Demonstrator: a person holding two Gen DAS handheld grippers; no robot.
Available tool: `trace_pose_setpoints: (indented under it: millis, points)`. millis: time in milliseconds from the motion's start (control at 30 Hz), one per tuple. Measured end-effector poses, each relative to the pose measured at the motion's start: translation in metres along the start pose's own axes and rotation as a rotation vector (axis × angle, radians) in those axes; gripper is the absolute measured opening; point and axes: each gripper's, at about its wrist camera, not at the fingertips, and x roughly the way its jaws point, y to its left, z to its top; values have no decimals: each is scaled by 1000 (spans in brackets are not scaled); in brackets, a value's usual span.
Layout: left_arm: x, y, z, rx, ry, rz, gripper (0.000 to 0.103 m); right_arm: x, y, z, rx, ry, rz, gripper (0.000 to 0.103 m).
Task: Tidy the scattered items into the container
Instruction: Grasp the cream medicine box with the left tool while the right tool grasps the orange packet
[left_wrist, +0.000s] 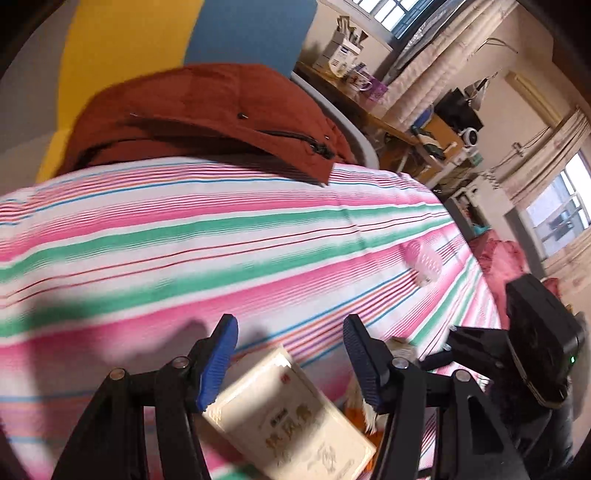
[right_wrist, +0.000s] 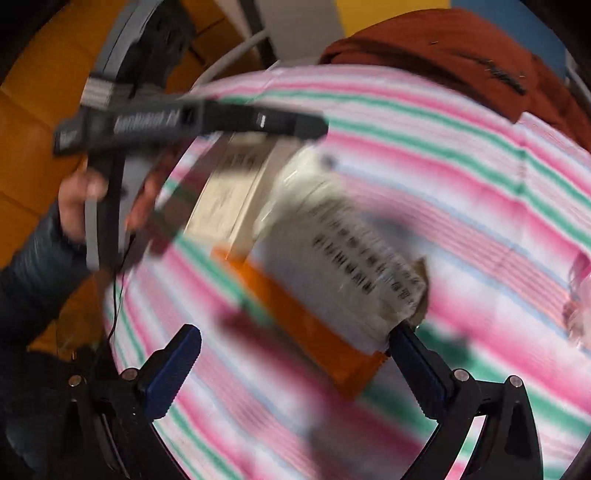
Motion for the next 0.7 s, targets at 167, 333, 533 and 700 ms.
trace_pose_setpoints:
  millis: [167, 333, 533, 700]
  points:
    - [-46, -1, -21, 9, -47, 47, 60, -25, 15, -16, 1, -124, -99, 103]
    - [-56, 14, -44, -170, 17, 4, 60, -32, 21, -18, -75, -232, -216, 103]
    - [-46, 14, -45, -262, 17, 45, 64, -19, 38, -10, -238, -227, -354, 103]
    - [-32, -2, -36, -247, 26, 85, 67, -15, 26, 6, -218, -238, -327, 103]
